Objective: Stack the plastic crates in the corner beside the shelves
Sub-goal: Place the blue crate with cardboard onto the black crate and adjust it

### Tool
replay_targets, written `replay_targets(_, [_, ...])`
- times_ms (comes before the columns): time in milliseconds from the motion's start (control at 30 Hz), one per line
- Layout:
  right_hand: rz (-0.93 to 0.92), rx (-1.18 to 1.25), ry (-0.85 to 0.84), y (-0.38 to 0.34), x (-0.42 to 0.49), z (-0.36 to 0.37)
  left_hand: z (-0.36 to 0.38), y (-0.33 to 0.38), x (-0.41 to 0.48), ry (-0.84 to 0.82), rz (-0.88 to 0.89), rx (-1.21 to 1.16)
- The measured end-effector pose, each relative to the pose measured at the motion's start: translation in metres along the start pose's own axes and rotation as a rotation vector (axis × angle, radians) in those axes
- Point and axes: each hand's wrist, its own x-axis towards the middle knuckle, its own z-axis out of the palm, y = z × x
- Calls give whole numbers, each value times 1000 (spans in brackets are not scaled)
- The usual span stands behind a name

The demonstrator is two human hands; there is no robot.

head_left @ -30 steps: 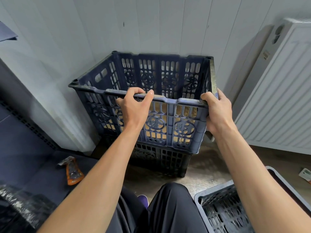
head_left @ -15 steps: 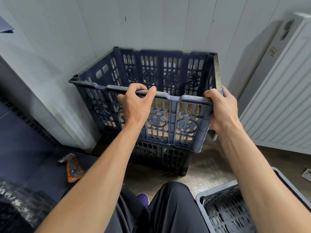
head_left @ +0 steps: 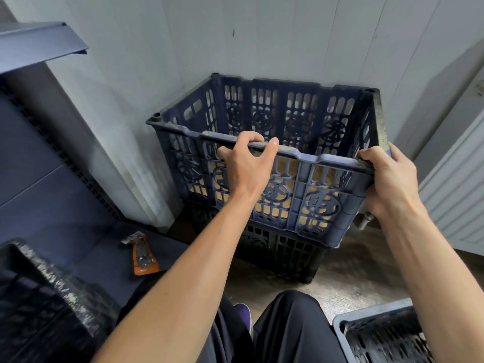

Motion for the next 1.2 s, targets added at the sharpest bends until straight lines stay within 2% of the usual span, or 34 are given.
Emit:
replay_targets(333, [2, 2, -27, -2, 1, -9, 2, -1, -4, -39, 15, -21])
replay_targets(533, [-23, -20, -15, -1, -3, -3, 0, 1, 0, -50, -50, 7])
replay_targets(700, [-21, -59, 41, -1, -9, 7, 2, -2, 6, -10, -125, -27])
replay_targets(1200, [-24, -168, 59, 4, -9, 3, 8, -7, 7, 55, -103, 33])
